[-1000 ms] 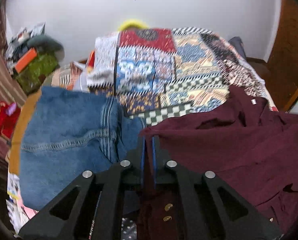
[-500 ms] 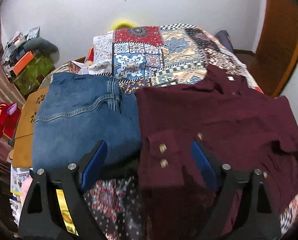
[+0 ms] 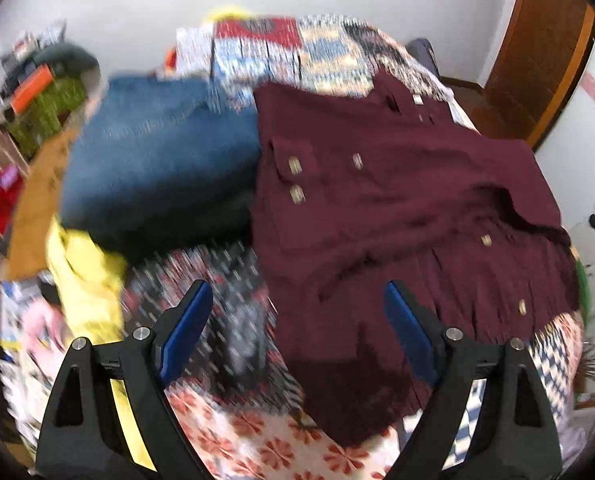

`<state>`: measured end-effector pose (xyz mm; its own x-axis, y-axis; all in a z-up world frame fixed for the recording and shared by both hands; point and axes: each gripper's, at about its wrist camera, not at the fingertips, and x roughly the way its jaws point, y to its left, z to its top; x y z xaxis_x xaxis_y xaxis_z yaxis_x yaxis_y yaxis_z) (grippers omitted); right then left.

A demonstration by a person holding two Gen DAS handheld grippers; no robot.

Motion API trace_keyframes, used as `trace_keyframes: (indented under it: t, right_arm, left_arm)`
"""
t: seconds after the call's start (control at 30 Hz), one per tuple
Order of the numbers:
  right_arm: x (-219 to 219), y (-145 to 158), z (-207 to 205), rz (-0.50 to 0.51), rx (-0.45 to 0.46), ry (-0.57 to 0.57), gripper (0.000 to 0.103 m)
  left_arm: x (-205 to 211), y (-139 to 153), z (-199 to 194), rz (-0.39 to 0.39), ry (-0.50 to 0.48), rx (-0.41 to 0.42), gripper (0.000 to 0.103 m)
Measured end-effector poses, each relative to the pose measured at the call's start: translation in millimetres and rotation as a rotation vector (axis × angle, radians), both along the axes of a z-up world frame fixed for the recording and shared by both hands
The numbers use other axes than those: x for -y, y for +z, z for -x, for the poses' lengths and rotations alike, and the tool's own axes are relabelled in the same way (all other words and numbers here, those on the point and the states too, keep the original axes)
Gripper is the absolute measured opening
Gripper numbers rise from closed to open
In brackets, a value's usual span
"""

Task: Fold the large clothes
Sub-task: 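Grasp the elastic hem with the left gripper and lift it toward the collar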

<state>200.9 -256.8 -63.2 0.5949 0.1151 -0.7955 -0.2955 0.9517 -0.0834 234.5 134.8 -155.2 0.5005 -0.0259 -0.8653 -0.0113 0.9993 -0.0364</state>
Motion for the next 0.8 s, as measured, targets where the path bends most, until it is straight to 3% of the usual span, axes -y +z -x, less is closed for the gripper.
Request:
trace_keyframes:
  t: [0.3, 0.53, 0.6, 0.67, 0.73, 0.8]
  right_arm:
    - [29.1, -55.7, 15.9, -0.215, -0.252, -0.139, 0.084]
    - [29.7, -89.5, 29.7, -0.281, -0.325, -0.172, 0.084]
    - [30.0, -94.9, 31.3, -0.319, -0.335, -0.171, 0.083]
    - [26.9, -95.0, 33.1, -0.342, -0.311, -0.154, 0.077]
    - [23.2, -96.3, 33.4, -0.340, -0.298, -0.147, 0.071]
    - [23.0, -94.9, 33.9, -0.348, -0.283, -0.156, 0.060]
  left_arm:
    - [2.7, -72.3, 18.4, 0.223, 0.006, -0.170, 0.087]
    - [1.1, -100.4, 25.5, 0.349, 0.043, -0.211, 0.087]
    - [-0.9, -103.3, 25.5, 0.400, 0.054, -0.217, 0.079]
    - [-1.5, -103.2, 25.2, 0.456, 0.054, -0.219, 0.067]
    - [3.9, -94.5, 27.1, 0.421, 0.034, -0.190, 0.062]
    - [14.2, -82.2, 30.6, 0.355, -0.008, -0.156, 0.050]
